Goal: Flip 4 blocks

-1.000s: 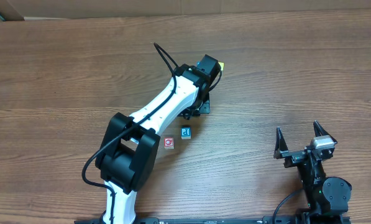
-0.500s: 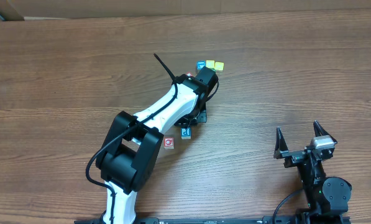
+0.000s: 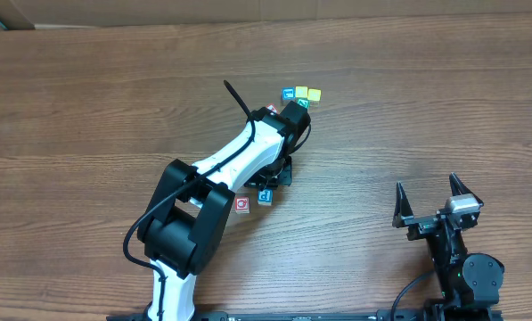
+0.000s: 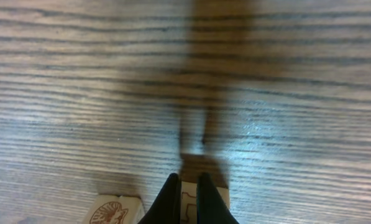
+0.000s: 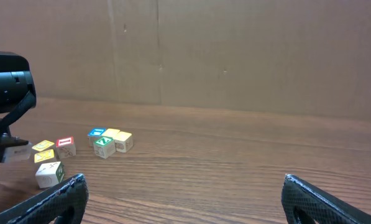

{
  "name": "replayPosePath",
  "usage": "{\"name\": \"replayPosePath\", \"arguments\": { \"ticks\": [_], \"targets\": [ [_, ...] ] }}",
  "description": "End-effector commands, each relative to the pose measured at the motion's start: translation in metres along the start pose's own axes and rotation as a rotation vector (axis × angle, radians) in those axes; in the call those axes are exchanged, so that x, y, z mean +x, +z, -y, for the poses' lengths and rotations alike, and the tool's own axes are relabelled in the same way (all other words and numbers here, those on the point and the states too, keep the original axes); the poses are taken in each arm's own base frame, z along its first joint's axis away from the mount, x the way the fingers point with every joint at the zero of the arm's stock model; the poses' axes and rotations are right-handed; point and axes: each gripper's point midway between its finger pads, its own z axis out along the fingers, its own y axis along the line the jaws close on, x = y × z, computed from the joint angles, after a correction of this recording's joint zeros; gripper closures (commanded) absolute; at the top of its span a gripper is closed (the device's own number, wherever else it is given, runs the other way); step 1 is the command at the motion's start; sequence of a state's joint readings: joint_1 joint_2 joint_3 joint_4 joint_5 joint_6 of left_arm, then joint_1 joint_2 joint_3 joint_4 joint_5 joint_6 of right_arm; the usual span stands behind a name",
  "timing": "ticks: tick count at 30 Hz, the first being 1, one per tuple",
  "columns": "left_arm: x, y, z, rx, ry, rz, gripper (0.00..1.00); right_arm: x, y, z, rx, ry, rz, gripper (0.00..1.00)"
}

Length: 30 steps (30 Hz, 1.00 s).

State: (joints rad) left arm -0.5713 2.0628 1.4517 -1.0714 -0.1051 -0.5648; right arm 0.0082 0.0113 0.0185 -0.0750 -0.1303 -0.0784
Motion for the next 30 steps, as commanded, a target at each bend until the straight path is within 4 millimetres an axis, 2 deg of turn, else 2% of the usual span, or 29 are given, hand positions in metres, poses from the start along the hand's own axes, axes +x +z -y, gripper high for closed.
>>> {"name": "replayPosePath", "arguments": {
  "ticks": [1, 6, 8, 10, 12, 14, 16, 17, 18, 19, 20, 21, 23, 24, 25, 30],
  "targets": [
    [-0.001, -0.007, -0.009, 0.003, 0.005, -0.003, 0.96, 0.003, 0.001, 0.000, 0.003, 0.004, -0.003, 0.00],
    [-0.008, -0.023, -0.018, 0.019, -0.024, 0.031, 0.96, 0.003, 0.001, 0.000, 0.003, 0.004, -0.003, 0.00],
    [-0.018, -0.052, -0.028, 0.064, -0.075, 0.114, 0.96, 0.003, 0.001, 0.000, 0.003, 0.004, -0.003, 0.00],
    [-0.026, -0.073, -0.040, 0.104, -0.142, 0.172, 0.95, 0.003, 0.001, 0.000, 0.003, 0.004, -0.003, 0.00],
    [-0.035, -0.093, -0.057, 0.145, -0.213, 0.229, 0.96, 0.004, 0.001, 0.000, 0.003, 0.004, -0.003, 0.00],
    [-0.043, -0.110, -0.083, 0.166, -0.285, 0.279, 0.95, 0.004, 0.001, 0.000, 0.003, 0.004, -0.003, 0.00],
    [-0.049, -0.120, -0.119, 0.171, -0.379, 0.311, 0.91, 0.004, 0.001, 0.000, 0.003, 0.004, -0.003, 0.00],
    [-0.050, -0.123, -0.138, 0.167, -0.422, 0.318, 0.85, 0.003, 0.001, 0.000, 0.003, 0.004, -0.003, 0.00],
    [-0.050, -0.123, -0.156, 0.161, -0.464, 0.317, 0.74, 0.003, 0.001, 0.000, 0.003, 0.004, -0.003, 0.00],
    [-0.048, -0.122, -0.173, 0.156, -0.509, 0.308, 0.57, 0.003, 0.001, 0.000, 0.003, 0.004, -0.003, 0.00],
    [-0.045, -0.119, -0.192, 0.153, -0.544, 0.289, 0.47, 0.003, 0.001, 0.000, 0.003, 0.004, -0.003, 0.00],
    [-0.042, -0.116, -0.205, 0.148, -0.560, 0.276, 0.43, 0.003, 0.001, 0.000, 0.003, 0.004, -0.003, 0.00],
    [-0.034, -0.109, -0.232, 0.128, -0.606, 0.245, 0.09, 0.003, 0.001, 0.000, 0.003, 0.004, -0.003, 0.00],
    [-0.031, -0.105, -0.244, 0.120, -0.634, 0.229, 0.02, 0.004, 0.001, 0.000, 0.003, 0.004, -0.003, 0.00],
    [-0.024, -0.100, -0.265, 0.111, -0.698, 0.210, 0.00, 0.003, 0.001, 0.000, 0.003, 0.004, -0.003, 0.00],
    [-0.017, -0.095, -0.294, 0.102, -0.794, 0.204, 0.00, 0.003, 0.001, 0.000, 0.003, 0.004, -0.003, 0.00]
  ]
}}
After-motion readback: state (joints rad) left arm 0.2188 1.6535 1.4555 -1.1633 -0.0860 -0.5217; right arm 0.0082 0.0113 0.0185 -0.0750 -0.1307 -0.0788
